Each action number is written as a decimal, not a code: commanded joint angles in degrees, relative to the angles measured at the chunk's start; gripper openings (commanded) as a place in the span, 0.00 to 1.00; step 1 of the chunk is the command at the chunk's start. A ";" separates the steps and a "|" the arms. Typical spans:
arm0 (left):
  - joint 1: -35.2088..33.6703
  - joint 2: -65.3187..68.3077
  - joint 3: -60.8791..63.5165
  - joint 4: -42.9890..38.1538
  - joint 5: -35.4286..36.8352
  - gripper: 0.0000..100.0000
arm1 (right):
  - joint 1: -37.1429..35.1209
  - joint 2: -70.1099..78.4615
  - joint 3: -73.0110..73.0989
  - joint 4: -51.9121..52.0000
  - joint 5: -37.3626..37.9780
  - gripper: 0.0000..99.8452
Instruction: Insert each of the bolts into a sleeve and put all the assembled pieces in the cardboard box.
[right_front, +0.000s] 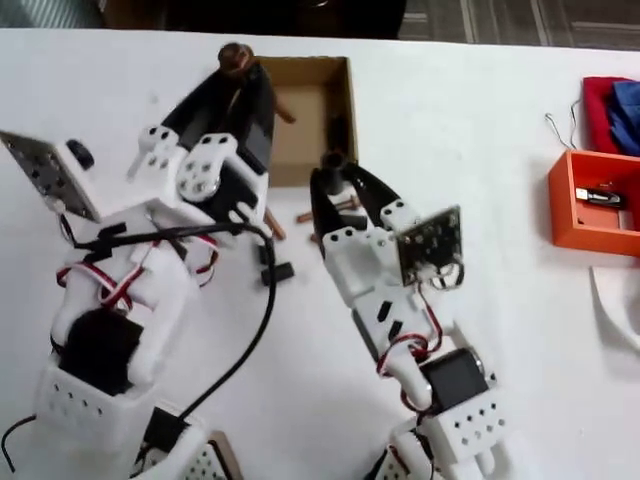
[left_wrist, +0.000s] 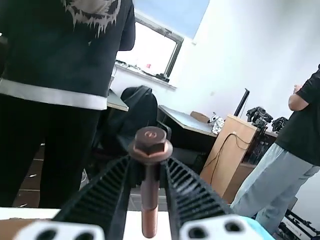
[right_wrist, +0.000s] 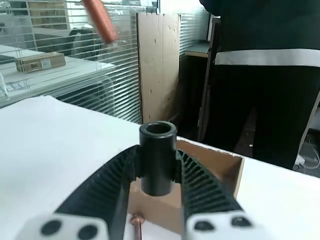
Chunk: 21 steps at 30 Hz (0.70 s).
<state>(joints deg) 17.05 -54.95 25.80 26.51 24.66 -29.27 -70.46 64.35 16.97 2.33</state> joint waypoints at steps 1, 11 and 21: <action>1.93 1.58 -3.56 2.37 0.62 0.03 | -0.40 4.00 -1.05 -3.30 0.18 0.02; 5.89 2.29 -2.07 4.22 0.18 0.03 | -0.40 4.88 -1.05 -4.70 0.18 0.02; 6.24 2.29 1.01 4.22 0.26 0.03 | -0.40 1.45 -1.05 -2.77 0.18 0.02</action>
<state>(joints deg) 22.77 -52.66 27.30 30.64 24.66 -29.36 -67.56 64.35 13.98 2.33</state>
